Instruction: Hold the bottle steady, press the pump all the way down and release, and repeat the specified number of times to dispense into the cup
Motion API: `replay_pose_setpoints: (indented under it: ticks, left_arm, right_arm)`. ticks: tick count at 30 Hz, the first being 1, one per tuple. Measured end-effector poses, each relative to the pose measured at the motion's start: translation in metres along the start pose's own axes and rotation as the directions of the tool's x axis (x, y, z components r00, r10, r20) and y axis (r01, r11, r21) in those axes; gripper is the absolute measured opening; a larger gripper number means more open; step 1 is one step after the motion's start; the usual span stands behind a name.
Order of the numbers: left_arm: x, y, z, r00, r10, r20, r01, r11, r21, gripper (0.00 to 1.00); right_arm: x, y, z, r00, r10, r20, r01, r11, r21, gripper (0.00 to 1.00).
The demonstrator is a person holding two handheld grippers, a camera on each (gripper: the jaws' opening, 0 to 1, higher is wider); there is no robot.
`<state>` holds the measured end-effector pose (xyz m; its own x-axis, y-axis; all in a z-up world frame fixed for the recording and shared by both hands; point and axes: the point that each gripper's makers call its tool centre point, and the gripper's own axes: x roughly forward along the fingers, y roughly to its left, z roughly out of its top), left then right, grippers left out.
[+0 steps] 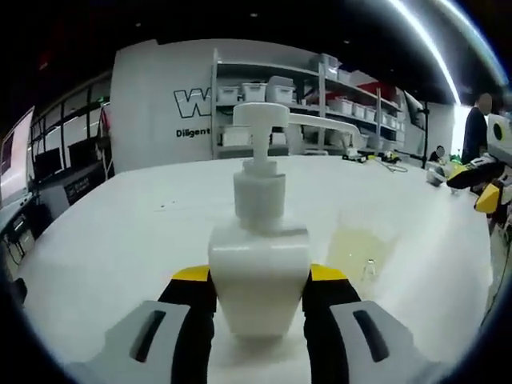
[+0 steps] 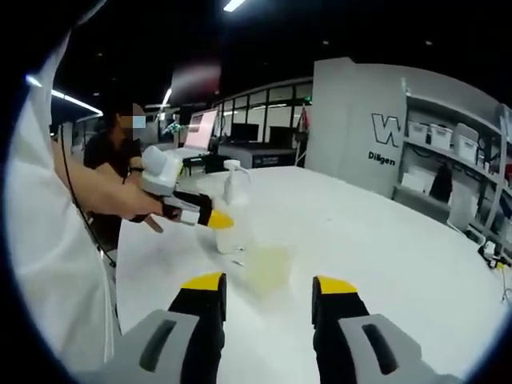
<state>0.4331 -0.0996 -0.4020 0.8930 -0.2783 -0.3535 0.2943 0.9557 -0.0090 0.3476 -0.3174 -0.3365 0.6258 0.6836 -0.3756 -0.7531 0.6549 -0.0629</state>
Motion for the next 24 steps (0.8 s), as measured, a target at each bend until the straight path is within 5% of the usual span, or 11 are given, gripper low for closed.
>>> replay_pose_setpoints:
  ticks: [24]
  left_arm:
    - [0.009,-0.025,0.0,0.999,-0.05,-0.01,0.051,0.999,0.02,0.4]
  right_arm:
    - [-0.006,0.0,-0.008,1.0,0.009,-0.026,-0.009,1.0,-0.001,0.31]
